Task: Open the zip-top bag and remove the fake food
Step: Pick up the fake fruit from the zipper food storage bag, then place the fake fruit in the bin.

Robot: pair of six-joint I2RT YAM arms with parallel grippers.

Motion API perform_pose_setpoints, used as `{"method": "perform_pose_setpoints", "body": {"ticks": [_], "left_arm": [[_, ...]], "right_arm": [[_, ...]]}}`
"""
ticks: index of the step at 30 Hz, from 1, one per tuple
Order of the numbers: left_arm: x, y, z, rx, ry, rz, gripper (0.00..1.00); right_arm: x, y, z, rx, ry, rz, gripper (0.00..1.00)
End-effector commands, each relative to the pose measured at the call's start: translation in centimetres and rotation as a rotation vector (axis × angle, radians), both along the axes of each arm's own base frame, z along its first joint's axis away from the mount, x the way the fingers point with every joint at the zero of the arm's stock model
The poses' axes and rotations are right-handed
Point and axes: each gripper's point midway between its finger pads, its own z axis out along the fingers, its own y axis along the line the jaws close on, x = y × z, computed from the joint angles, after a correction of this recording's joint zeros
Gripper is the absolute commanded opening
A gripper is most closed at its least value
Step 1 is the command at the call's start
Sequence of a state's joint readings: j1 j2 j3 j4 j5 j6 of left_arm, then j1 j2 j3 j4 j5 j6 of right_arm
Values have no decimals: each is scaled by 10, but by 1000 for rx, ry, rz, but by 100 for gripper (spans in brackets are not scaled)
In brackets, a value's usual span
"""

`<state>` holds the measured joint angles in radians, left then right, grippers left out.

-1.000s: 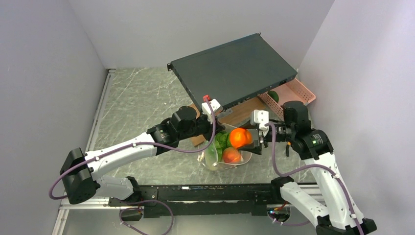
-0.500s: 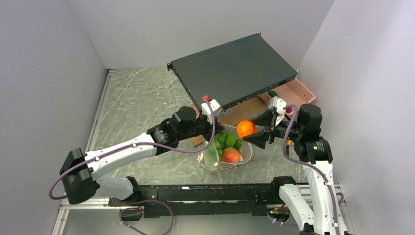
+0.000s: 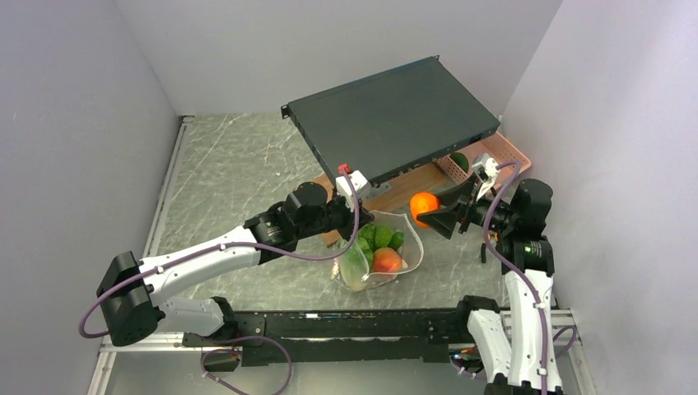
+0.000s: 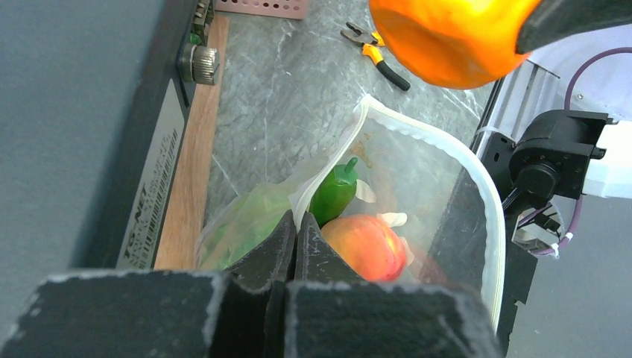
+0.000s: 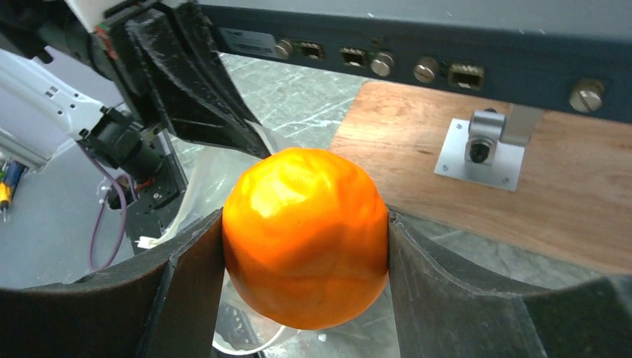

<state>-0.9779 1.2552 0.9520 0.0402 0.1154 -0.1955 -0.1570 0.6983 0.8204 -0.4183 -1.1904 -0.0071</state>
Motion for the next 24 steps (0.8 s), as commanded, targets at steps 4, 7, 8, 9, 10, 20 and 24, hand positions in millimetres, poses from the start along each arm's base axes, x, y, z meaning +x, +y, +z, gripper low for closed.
{"method": "perform_pose_setpoints", "body": {"ticks": [4,7,8,9,10,20,24], "left_arm": [[25,26,-8,35,-3,147,0],[24,28,-7,39,-13,143,0],[24,28,-8,42,-15,142,0],[24,29,-8,43,-18,141,0],[23,29,-8,43,-21,141,0],[21,35,-8,50,-44,139,0],[22,36,-4,51,-59,136,0]], "right_arm": [[18,-15,-10,47,63,-96,0],[26,-22,-19,69,108,-132,0],[29,-24,-23,76,123,-142,0],[32,-27,-26,84,138,-154,0],[35,-29,-29,90,151,-167,0],[75,-60,-56,92,254,-392,0],[92,-73,-66,100,299,-483,0]]}}
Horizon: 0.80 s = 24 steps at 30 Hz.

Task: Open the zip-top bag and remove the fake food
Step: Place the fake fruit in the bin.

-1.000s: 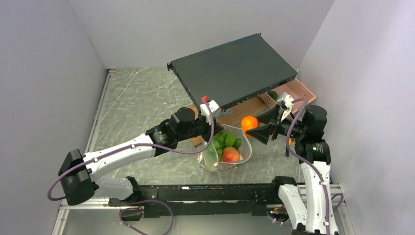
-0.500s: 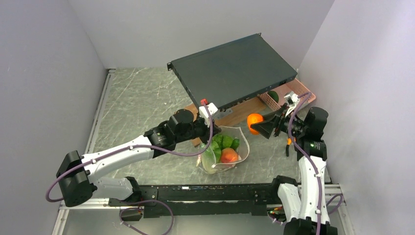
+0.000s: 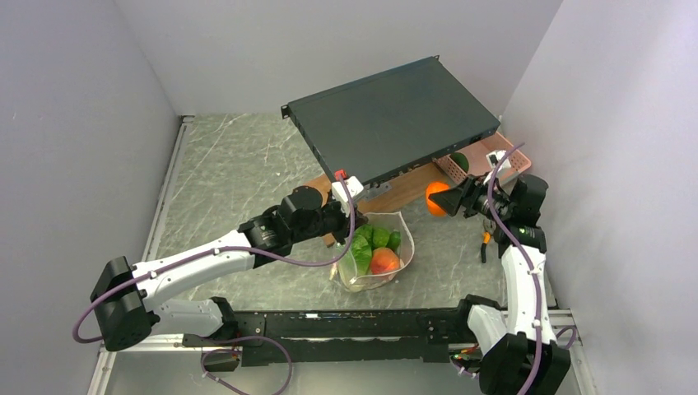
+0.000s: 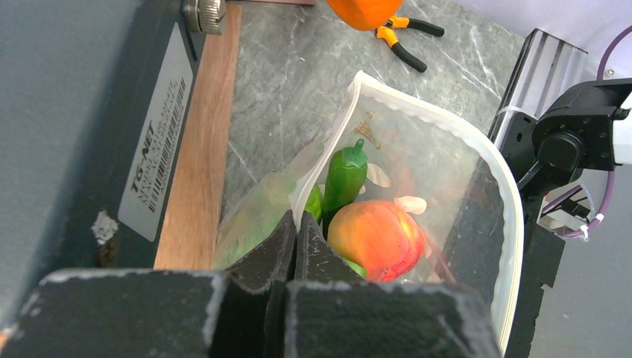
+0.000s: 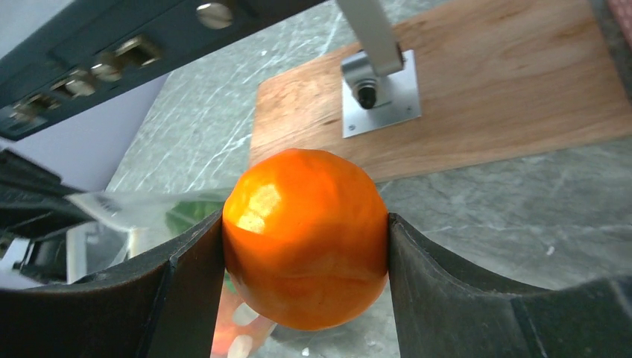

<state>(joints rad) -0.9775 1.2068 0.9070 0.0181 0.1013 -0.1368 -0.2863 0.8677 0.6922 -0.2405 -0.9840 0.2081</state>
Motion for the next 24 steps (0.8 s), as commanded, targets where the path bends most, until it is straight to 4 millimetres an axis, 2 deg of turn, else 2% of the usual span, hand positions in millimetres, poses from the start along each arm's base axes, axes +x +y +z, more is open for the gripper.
{"method": "perform_pose_setpoints", "body": {"ticks": [1,14,24], "left_arm": [[25,22,4,6,-20,136,0],[25,17,8,-6,-38,113,0],[25,13,10,-13,-46,96,0]], "right_arm": [[26,-21,-3,-6,16,-145,0],[69,-63,-22,7,132,-392,0],[94,-91,-23,50,169,-513,0]]}}
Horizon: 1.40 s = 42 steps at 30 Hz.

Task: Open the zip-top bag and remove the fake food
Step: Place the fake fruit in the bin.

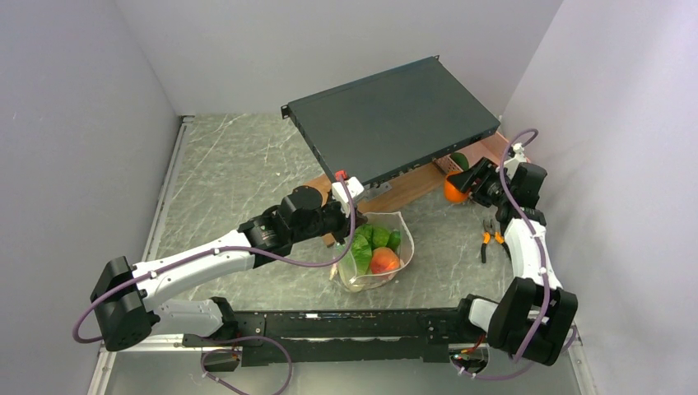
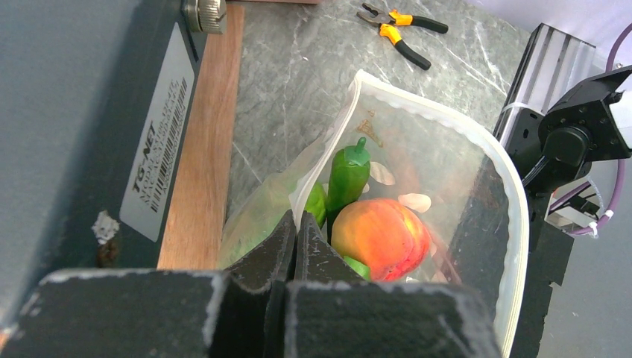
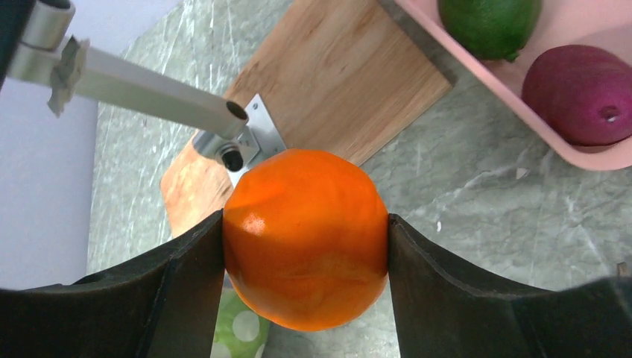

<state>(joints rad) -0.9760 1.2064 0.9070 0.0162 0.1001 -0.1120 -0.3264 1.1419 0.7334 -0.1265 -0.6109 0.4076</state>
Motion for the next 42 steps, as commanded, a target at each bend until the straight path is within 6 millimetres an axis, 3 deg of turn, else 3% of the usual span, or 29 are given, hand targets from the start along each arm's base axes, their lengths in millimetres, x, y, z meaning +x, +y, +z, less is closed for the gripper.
{"method": "perform_pose_setpoints", "body": {"ticks": [1,12,42], "left_arm": [[23,12,11,-28,-27,99,0],[24,11,11,-29,-26,98,0],[25,12,10,-23,-23,110,0]], "right_arm": [[25,-21,32,-15,-85,-89,0],[64,-49,34,-41,-66,-166,3],[137,-103,7,-63,0,-272,17]]}}
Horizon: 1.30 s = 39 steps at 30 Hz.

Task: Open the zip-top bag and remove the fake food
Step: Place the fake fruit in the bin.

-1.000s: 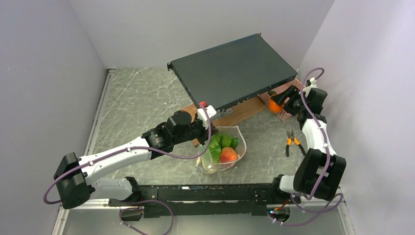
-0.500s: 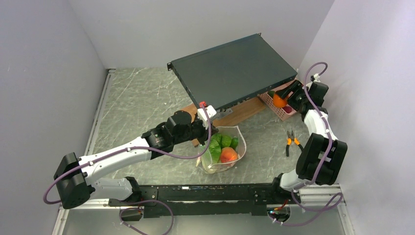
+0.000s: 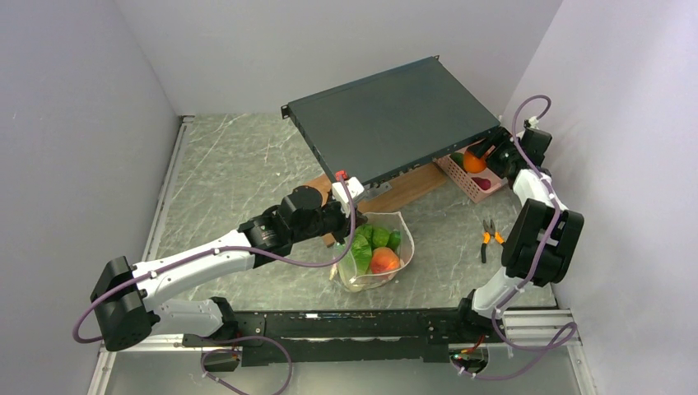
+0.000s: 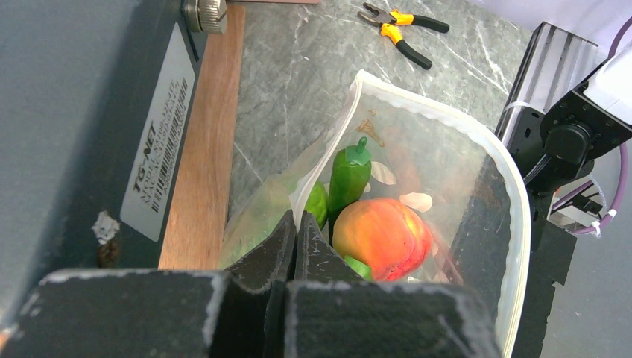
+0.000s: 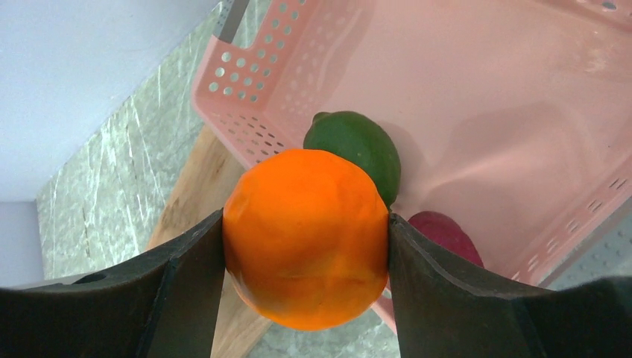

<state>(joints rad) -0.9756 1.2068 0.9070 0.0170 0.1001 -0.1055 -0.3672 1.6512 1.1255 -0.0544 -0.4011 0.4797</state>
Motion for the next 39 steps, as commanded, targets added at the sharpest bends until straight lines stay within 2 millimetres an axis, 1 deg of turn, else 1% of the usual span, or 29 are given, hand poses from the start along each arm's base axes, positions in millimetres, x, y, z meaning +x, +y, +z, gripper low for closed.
{"method": "perform_pose_setpoints", "body": {"ticks": [1,3,7,13,21,28,39], "left_arm": [[25,12,9,-23,-16,113,0],[26,11,10,-24,-17,114,0],[27,10,9,-22,-15,115,0],[28,9,8,-16,-12,115,0],[28,8,9,-14,-14,113,0],[27,8,9,-14,-14,111,0],[27,8,10,-17,-16,110,0]], "right_arm": [[23,-16,30,-51,-92,-17,19],[26,-17,30,-57,-93,-15,20],[30,-22,23,-78,-79,-19,27],[34,-28,15,-103,-58,-21,41],[36,-31,11,-114,-50,-14,61],[35,-32,8,-125,-42,-14,76],[32,-32,7,-129,-35,-12,86]]}}
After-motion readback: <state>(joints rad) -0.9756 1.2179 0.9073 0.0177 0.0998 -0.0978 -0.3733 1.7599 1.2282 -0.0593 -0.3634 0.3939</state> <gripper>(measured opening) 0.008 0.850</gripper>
